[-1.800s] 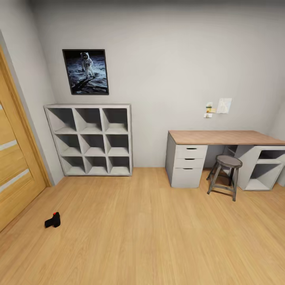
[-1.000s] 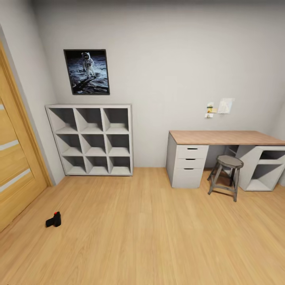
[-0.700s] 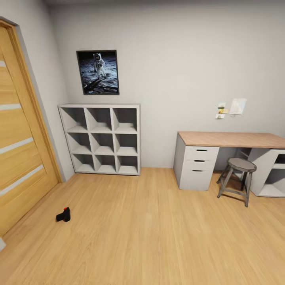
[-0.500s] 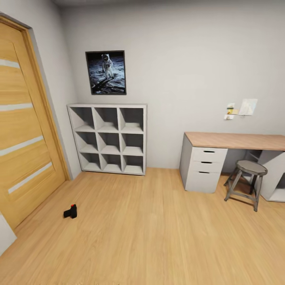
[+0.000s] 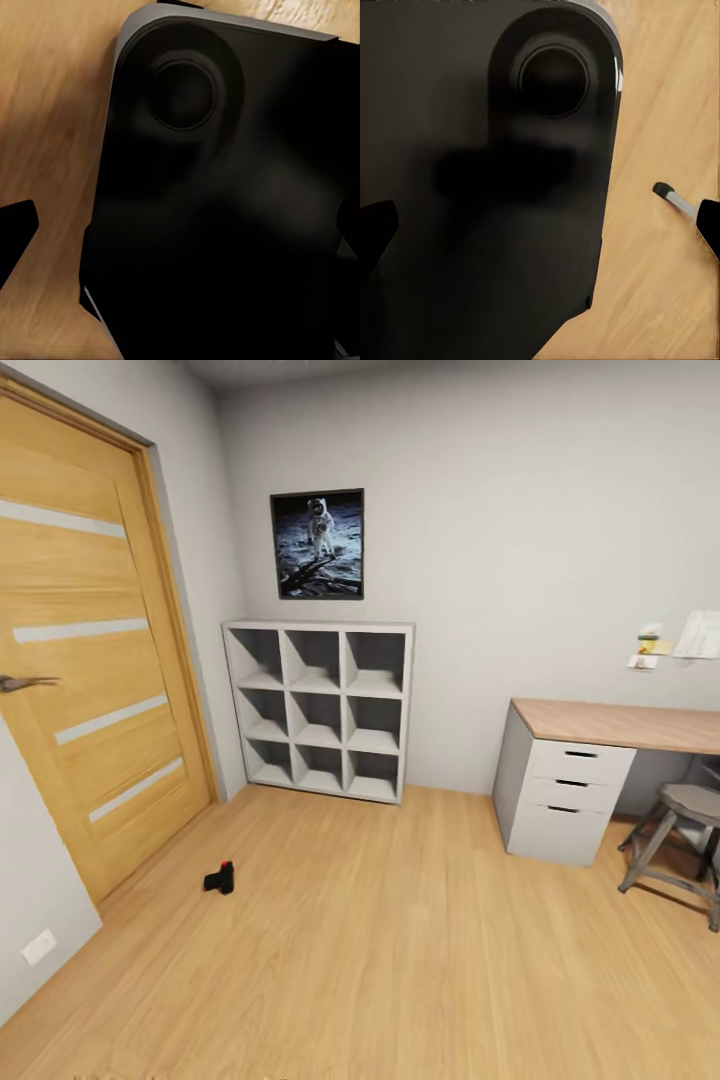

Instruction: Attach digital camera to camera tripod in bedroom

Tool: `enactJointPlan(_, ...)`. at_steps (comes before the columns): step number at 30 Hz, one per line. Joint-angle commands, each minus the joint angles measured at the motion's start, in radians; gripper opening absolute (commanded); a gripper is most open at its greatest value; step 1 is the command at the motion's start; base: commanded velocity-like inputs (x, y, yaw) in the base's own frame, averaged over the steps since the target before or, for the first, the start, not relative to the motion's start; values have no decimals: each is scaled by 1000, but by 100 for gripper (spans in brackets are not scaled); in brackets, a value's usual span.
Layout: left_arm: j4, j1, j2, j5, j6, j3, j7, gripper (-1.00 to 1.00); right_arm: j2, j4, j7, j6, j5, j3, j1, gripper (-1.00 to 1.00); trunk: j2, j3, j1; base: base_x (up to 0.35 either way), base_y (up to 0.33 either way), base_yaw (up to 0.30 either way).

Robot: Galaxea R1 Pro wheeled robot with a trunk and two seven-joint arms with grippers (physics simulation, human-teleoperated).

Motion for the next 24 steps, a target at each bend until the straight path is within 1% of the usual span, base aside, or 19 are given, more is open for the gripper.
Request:
enactJointPlan(1, -1, 0, 0, 5, 0, 2, 0, 100, 0, -2, 0, -1, 4, 1, 1, 100, 0, -1, 0, 0, 0, 268)
enactJointPlan(12, -1, 0, 1, 7, 0, 3, 0, 100, 0, -2, 0, 0, 5, 5, 1, 100, 0, -1, 0, 0, 0, 269)
enactJointPlan(15, -1, 0, 3, 14, 0, 3, 0, 100, 0, -2, 0, 1, 6, 6, 1, 100, 0, -1, 0, 131, 0, 269)
enactJointPlan(16, -1, 0, 3, 18, 0, 3, 0, 100, 0, -2, 0, 1, 6, 6, 1, 100, 0, -1, 0, 197, 0, 269)
enactJointPlan(24, -1, 0, 10, 85, 0, 2, 0, 100, 0, -2, 0, 1, 6, 5, 1, 100, 0, -1, 0, 280, 0, 271)
